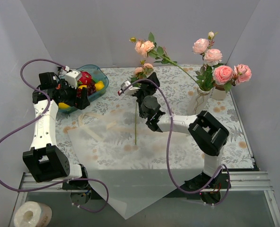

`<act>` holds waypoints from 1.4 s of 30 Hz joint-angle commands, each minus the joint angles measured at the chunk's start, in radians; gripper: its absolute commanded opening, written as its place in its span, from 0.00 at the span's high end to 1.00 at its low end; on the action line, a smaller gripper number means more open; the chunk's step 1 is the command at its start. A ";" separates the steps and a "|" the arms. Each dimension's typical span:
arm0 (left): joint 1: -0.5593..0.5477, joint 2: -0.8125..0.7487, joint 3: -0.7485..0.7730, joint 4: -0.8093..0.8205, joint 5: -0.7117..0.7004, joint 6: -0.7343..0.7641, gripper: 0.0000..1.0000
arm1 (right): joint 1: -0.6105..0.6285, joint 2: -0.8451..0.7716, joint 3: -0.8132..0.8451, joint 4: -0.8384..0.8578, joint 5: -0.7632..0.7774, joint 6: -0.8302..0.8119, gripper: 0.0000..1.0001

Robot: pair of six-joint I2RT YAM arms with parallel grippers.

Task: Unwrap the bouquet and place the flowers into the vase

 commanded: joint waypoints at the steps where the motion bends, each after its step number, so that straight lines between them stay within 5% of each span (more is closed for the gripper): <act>1: -0.002 -0.029 0.024 -0.001 -0.019 0.029 0.02 | -0.058 0.075 0.100 0.065 0.061 -0.006 0.16; 19: -0.002 0.053 0.161 -0.060 -0.042 0.031 0.02 | -0.259 0.241 0.281 0.222 0.070 -0.049 0.15; 42: -0.002 0.047 0.139 -0.058 -0.002 0.006 0.02 | -0.361 -0.003 0.381 0.335 0.093 -0.102 0.14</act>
